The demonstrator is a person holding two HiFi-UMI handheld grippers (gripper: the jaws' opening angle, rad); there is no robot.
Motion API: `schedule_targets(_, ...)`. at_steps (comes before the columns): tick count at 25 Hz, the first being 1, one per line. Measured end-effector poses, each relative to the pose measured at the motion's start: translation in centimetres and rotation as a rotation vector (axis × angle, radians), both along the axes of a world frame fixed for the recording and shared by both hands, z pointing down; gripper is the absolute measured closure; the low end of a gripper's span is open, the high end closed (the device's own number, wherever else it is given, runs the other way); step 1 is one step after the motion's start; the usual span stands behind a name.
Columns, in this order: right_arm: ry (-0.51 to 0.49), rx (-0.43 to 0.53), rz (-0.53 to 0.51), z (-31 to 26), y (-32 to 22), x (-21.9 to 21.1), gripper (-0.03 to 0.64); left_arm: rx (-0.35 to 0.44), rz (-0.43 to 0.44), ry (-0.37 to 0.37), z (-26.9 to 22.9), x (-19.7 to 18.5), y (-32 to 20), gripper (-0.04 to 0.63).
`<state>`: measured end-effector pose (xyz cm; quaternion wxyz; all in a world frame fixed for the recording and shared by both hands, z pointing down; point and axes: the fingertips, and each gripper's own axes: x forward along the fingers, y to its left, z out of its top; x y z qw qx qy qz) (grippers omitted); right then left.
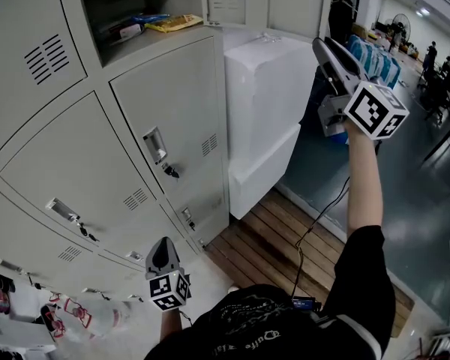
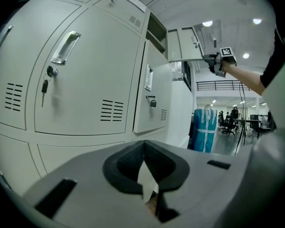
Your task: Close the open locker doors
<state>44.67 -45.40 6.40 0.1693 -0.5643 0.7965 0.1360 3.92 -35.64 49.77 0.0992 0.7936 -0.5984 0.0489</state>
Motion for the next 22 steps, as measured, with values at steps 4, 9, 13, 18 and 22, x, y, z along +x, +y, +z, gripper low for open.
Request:
schedule_targets(4,-0.017,-0.009,-0.020,0.1,1.1,-1.2,0.515,-0.006,0.003,-0.002,0.4,-0.4,1.1,0.588)
schedule_targets(9,0.015,0.015,-0.076,-0.1,3.5,-4.6,0.525,-0.030,-0.009,0.000,1.1,-1.8,3.2,0.588)
schedule_targets(13,0.047,0.033,-0.073,0.2,5.2,-7.8,0.526,-0.055,-0.027,-0.009,1.6,-3.8,4.9,0.588)
schedule_targets(18,0.096,0.051,-0.078,0.1,6.3,-12.0,0.523,-0.053,-0.045,-0.006,1.6,-5.8,6.6,0.588)
schedule_targets(22,0.104,0.054,-0.086,0.0,6.4,-14.5,0.518,-0.061,-0.058,-0.008,1.8,-7.2,7.5,0.588)
